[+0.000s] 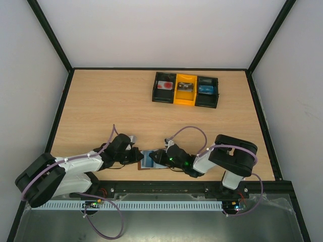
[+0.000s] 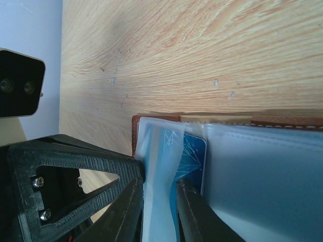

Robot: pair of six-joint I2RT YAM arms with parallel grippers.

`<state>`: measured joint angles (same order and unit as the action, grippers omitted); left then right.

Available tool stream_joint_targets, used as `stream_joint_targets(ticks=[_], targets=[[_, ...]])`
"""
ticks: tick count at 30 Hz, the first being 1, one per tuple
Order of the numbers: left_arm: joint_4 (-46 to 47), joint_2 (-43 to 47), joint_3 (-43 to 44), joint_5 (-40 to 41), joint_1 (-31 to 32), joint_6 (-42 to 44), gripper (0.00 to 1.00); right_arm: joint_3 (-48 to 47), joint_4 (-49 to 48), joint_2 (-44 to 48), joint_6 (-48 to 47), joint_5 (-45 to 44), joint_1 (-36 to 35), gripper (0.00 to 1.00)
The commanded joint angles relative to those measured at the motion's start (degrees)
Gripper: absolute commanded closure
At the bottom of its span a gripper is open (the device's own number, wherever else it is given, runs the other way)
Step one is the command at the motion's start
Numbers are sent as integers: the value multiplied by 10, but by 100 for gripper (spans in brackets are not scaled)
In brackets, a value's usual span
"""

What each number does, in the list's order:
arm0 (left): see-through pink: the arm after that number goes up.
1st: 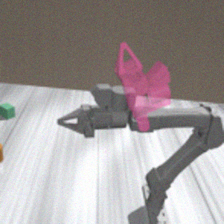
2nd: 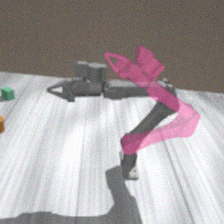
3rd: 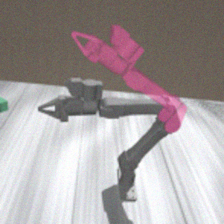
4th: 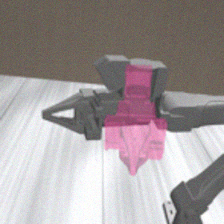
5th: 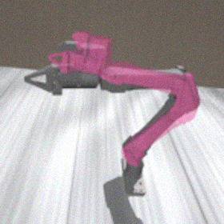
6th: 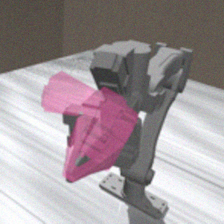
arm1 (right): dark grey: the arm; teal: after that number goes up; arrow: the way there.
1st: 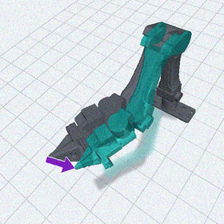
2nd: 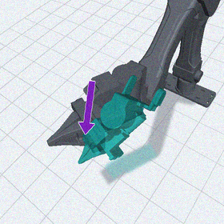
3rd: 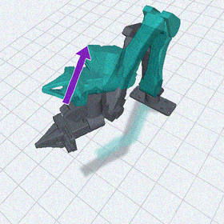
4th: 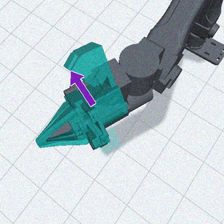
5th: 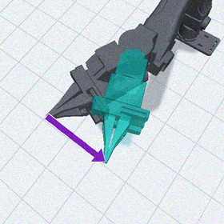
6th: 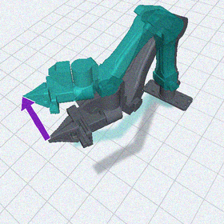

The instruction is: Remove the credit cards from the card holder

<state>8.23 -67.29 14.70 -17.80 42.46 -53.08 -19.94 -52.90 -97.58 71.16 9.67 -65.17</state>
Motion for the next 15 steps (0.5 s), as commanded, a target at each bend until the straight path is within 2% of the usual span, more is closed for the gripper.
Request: stream_joint_targets(ticks=[1, 9, 15], targets=[[-34, 0, -14, 6, 2, 3, 97, -3, 35, -7, -5, -19, -3, 80], [-66, 77, 3, 27, 1, -32, 80, -4, 102, 43, -26, -54, -3, 80], [-38, 93, -3, 15, 1, -54, 74, -10, 70, 12, -16, -33, -3, 80]])
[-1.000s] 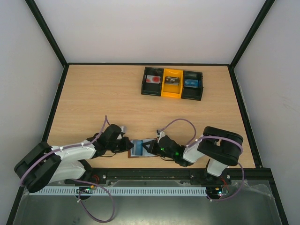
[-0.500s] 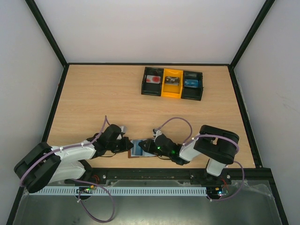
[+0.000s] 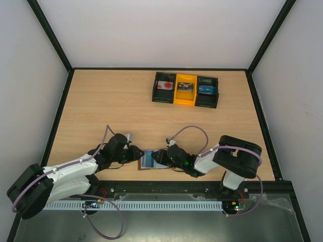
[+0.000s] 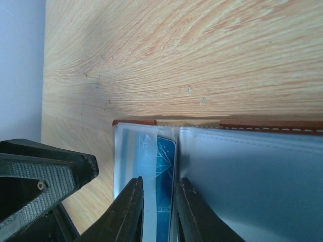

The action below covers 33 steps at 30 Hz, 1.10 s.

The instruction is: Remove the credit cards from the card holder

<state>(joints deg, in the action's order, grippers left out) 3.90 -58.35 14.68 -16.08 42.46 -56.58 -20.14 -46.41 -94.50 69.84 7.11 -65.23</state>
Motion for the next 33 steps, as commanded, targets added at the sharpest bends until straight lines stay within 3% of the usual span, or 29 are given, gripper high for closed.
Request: stream_joint_targets(ticks=[1, 7, 14, 23, 28, 30, 33], targets=[[15, -2, -5, -9, 1, -19, 74, -9, 2, -23, -2, -5, -2, 81], [62, -75, -20, -18, 1, -15, 88, -4, -20, -35, -1, 3, -2, 81], [81, -129, -29, -15, 0, -15, 95, 5, -37, -40, -3, 0, -2, 81], [71, -105, -41, -5, 1, -21, 96, 9, -81, -66, 4, 17, -2, 84], [73, -100, -42, -5, 2, -22, 96, 17, -83, -66, 0, 0, -1, 98], [72, -100, -40, -8, 2, -22, 95, 24, -84, -63, 1, -8, 1, 98], [60, -89, -34, -11, 2, -22, 88, 33, -89, -57, 4, -13, 2, 98]])
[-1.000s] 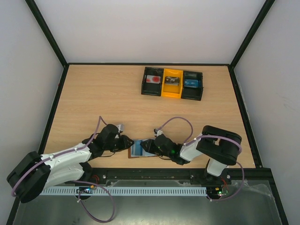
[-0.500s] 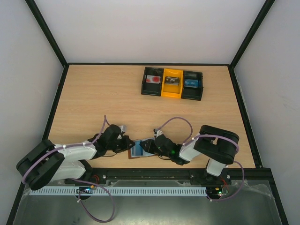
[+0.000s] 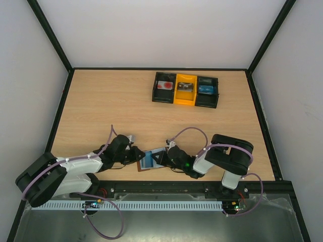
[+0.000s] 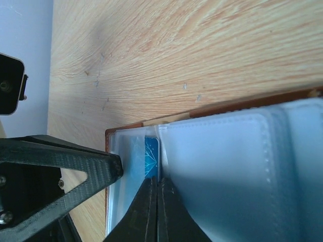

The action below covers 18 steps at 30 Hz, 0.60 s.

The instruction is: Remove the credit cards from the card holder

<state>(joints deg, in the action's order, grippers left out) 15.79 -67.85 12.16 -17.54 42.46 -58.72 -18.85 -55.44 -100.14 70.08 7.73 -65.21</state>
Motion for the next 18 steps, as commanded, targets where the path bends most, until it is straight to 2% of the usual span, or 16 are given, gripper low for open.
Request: stream_joint_targets(ticks=[1, 5, 10, 14, 18], targets=[[-67, 14, -5, 5, 2, -2, 86, 22, 1, 2, 1, -23, 3, 98], [-103, 58, 2, 18, 3, -2, 80, 34, 7, 22, 3, -42, 3, 98], [-107, 83, -9, 23, 3, -8, 78, 34, 13, 31, 3, -43, 3, 98], [-92, 70, -17, 18, 3, -8, 83, 25, -2, 16, 2, -16, 3, 98], [-68, 40, -22, 12, 3, -6, 93, 19, -14, 1, 5, -3, 3, 93]])
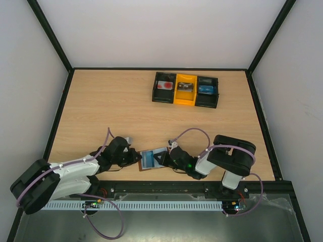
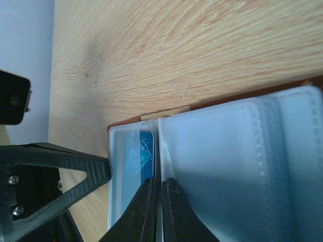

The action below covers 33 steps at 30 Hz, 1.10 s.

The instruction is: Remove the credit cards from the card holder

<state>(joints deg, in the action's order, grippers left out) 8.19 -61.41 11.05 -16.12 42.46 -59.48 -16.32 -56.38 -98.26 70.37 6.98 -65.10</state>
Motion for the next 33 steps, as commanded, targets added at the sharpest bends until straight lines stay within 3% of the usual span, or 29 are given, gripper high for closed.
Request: stream_joint_targets(ticks=[1, 23, 28, 33], targets=[[11, -32, -12, -1, 3, 2, 95, -6, -7, -20, 3, 6, 2, 93], [20, -50, -26, 24, 10, 0, 98, -34, 12, -48, -3, 24, 2, 88], [20, -55, -20, 23, 10, 2, 97, -39, 13, -36, -11, 39, 2, 97], [8, -53, -18, 31, 10, 4, 97, -4, -30, -1, -5, 3, 3, 98]])
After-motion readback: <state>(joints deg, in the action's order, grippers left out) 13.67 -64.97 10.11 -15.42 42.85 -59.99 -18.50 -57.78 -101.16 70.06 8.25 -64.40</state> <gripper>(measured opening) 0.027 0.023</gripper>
